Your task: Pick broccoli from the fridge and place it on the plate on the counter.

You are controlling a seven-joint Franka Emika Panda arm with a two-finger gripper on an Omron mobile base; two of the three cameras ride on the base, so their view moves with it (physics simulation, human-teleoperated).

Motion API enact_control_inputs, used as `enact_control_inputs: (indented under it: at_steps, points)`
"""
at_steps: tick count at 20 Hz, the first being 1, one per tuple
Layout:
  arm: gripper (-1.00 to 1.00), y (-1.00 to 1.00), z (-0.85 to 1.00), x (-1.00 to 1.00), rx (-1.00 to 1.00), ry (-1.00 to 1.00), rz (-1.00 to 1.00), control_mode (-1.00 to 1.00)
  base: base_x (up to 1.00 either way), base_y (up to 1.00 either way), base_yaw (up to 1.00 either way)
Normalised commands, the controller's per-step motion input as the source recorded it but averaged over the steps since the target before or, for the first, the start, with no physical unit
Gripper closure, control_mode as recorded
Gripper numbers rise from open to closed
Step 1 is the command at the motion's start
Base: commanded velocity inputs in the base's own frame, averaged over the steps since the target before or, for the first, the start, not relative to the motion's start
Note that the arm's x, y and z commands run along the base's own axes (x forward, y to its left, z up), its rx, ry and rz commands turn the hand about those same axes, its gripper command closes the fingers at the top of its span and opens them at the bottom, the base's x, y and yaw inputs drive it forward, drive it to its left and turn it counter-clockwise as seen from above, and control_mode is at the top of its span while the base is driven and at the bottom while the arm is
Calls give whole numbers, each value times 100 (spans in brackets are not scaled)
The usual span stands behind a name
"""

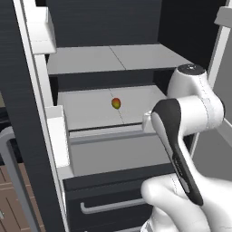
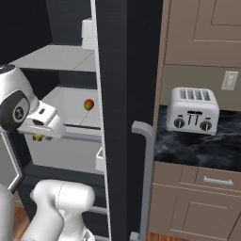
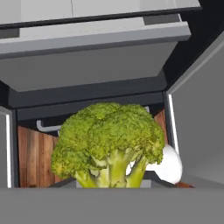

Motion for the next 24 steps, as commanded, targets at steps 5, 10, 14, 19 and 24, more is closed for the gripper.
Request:
enact_control_inputs:
  at_steps: [5,10,14,19,24]
  points:
    - [100,-18,-2,-41,0,-4,6,-100,0,0,0]
    - [100,-5,-4,0,0,0,1,-100,0,0,0]
    - [100,0,0,0,0,-2,0,-100,0,0,0]
    - [100,6,-1,-8,0,0,0,100,-26,7,0]
    - [100,0,0,0,0,0,0,100,-95,19,0]
